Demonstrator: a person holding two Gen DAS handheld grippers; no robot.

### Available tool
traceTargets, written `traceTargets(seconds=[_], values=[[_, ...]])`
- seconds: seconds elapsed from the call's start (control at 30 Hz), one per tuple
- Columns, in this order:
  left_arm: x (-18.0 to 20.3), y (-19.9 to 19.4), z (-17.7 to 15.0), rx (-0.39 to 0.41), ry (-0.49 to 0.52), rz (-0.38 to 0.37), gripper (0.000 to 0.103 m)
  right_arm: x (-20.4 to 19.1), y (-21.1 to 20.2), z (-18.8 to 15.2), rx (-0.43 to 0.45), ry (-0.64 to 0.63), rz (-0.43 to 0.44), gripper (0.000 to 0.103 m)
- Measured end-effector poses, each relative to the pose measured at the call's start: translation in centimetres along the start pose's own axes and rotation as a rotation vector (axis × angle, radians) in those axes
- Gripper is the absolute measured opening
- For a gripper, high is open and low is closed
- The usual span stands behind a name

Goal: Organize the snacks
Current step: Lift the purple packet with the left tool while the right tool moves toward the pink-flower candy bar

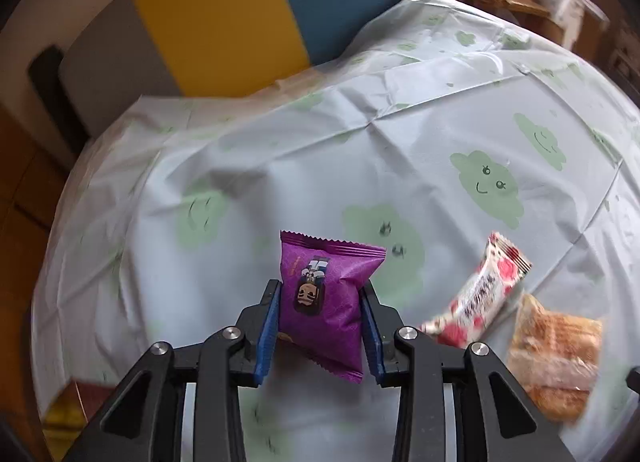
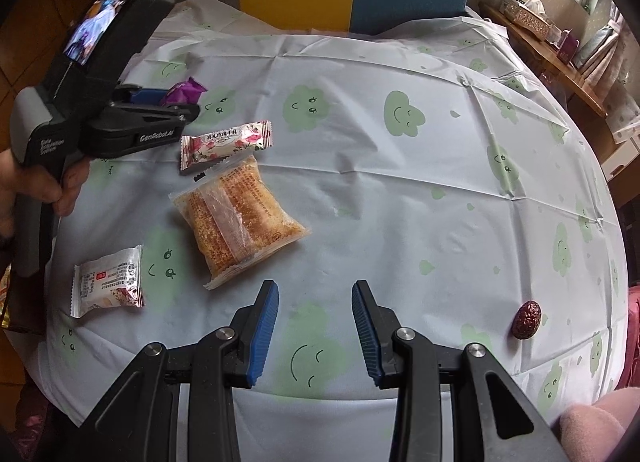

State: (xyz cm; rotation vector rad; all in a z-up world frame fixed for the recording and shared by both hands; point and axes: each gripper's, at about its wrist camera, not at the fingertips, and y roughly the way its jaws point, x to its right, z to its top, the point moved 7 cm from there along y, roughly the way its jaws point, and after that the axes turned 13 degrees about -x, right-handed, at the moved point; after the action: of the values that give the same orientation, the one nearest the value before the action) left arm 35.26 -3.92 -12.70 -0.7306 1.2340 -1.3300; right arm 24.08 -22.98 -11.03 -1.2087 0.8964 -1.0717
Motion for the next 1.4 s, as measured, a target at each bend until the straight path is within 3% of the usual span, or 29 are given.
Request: traceTargets(seconds=[0.3, 0.47, 0.7, 1.0, 1.4], values=[[-1.3, -3.6, -3.9, 0.016, -0.091, -0.001, 0.037, 0.8, -0.1, 0.1, 0.015, 0.028, -0.023, 0.039], [-2.0, -6.8, -6.9, 0.052, -0.164, -0.049, 0.037, 1.1, -0.1, 0.1, 0.018, 0.036, -0.033, 0.039], [-0.7, -10.2, -12.1, 0.099, -0.163, -0.089, 0.037, 1.1, -0.1, -0.2, 0.015, 0.037, -0.044, 0.039], [1.4, -11.7, -18.4, 0.108, -0.145, -0.144, 0.037, 0.6, 0.1, -0.6, 0.006, 0.026, -0.051, 0.039], [4.7, -11.8, -23.1, 0.121, -0.077, -0.138, 0.037, 0.5, 0.3, -0.7, 0.0, 0.038, -0.026, 0.039]])
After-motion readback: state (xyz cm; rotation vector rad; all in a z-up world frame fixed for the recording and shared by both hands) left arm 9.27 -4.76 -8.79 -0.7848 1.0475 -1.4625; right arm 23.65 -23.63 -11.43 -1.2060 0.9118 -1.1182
